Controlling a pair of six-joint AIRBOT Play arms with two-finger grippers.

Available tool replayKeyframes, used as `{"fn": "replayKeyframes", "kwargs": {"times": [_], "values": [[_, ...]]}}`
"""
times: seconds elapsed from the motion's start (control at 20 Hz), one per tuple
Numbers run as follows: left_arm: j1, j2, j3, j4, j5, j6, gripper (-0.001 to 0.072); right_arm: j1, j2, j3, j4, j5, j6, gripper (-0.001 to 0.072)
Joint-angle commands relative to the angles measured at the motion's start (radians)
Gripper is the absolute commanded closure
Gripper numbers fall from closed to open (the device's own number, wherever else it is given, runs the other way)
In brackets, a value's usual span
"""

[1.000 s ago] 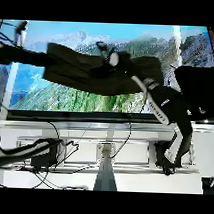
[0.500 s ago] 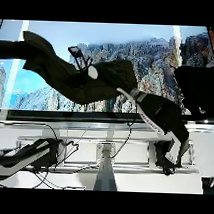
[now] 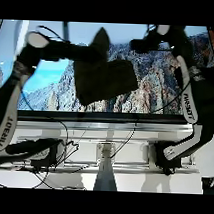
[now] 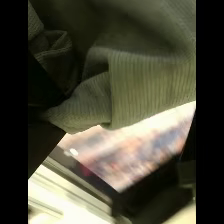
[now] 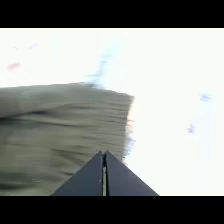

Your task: Fold the clothes and pants, and hang the long-sleeved shirts on hangers.

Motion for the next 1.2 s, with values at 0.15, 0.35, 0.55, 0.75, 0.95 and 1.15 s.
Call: {"fn": "replayKeyframes", "kwargs": {"times": [0.15, 0.35, 0.55, 0.75, 0.95, 1.15], "values": [[-0.344, -0.156, 0.001, -0.101, 0.569, 0.007, 0.0012, -0.28, 0.032, -0.031, -0.022, 0.151, -0.05, 0.0682], [-0.295, -0.133, 0.001, 0.06, 0.524, 0.008, 0.0006, -0.387, 0.031, -0.157, 0.023, 0.151, -0.184, 0.0661], [-0.174, -0.082, 0.001, 0.217, 0.387, 0.007, 0.0008, -0.463, 0.031, -0.367, 0.414, 0.116, -0.403, 0.0496], [-0.072, -0.075, 0.001, 0.216, 0.272, 0.004, 0.0008, -0.389, 0.031, -0.541, 0.637, -0.027, -0.409, -0.0008], [-0.055, -0.075, 0.001, 0.216, 0.243, 0.004, 0.0008, -0.216, 0.03, -0.548, 0.539, -0.185, -0.415, -0.0008], [-0.059, -0.075, 0.001, 0.216, 0.243, 0.004, 0.0009, -0.147, 0.016, -0.546, 0.257, -0.342, -0.09, -0.0002]]}}
